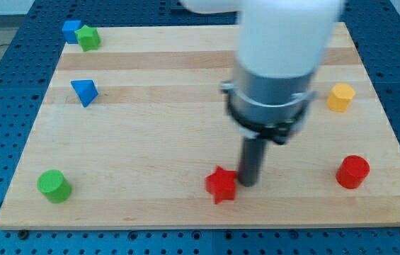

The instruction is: Move the red star bottom right to the green circle

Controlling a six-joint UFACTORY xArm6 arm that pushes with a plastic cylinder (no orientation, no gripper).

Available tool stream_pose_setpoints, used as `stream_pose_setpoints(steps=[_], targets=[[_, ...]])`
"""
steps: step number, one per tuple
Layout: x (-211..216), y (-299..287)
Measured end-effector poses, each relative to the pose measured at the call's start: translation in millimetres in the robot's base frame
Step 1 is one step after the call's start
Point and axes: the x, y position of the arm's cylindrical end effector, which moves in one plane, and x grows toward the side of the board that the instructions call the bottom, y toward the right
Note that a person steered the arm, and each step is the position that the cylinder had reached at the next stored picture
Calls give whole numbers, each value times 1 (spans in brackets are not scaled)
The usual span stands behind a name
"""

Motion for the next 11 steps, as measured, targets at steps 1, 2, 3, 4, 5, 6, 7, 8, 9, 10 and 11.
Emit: stream_pose_setpoints(steps=[1,2,3,4,5,6,7,8,9,10,11], targets=[[2,-13],[9,25],[17,19],[17,-52],[17,-128],[17,-154],[20,-98],[55,-85],[57,-91],[57,-152],[57,-199]])
